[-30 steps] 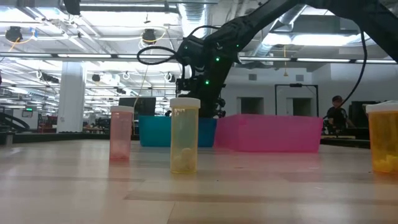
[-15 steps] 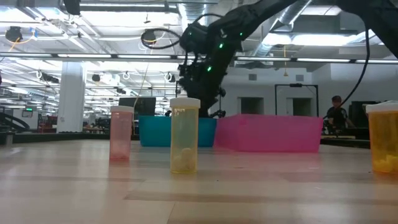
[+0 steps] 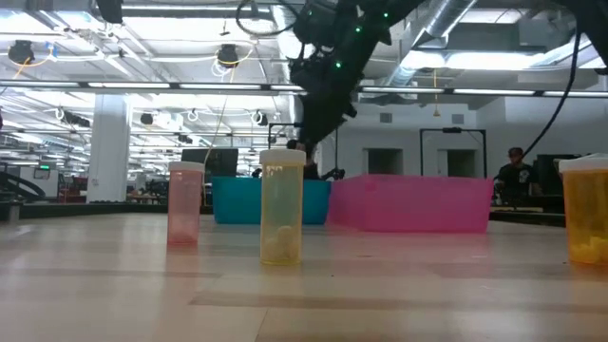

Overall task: Pick and place medicine bottles into bin by pill shape (circle, oval)
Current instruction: Put the orange pill bottle into the blue bin

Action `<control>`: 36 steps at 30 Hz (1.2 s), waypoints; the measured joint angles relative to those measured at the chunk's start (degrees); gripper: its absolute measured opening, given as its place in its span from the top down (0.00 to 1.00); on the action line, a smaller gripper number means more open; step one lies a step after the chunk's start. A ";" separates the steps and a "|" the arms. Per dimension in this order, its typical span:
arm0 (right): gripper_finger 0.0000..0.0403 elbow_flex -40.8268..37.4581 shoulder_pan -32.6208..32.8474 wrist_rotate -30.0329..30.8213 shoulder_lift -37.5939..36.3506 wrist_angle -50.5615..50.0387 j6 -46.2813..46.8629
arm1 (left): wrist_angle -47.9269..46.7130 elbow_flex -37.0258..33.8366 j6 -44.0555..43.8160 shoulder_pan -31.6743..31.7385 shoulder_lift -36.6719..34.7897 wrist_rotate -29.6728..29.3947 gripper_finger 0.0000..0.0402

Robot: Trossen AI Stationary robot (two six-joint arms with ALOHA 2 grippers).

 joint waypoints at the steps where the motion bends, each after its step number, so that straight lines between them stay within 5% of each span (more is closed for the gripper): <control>1: 0.48 -0.04 0.41 -0.91 0.18 -2.03 0.18 | -0.07 0.00 -0.20 0.02 0.00 -0.01 0.35; 9: 0.51 -0.03 8.35 -6.41 -4.27 -18.19 8.52 | -1.61 0.00 -2.04 0.01 -0.02 0.01 0.35; 18: 0.52 -5.24 28.96 -8.74 -11.93 -31.56 37.27 | -1.62 0.00 -1.78 0.01 0.00 0.50 0.35; 28: 0.27 -12.42 42.32 -10.67 -12.42 -21.99 56.01 | -2.13 0.00 -1.65 0.01 0.01 1.05 0.35; 36: 0.24 -20.26 43.97 -10.75 -12.33 -17.15 59.74 | -3.37 0.00 -1.63 0.02 -0.01 1.08 0.35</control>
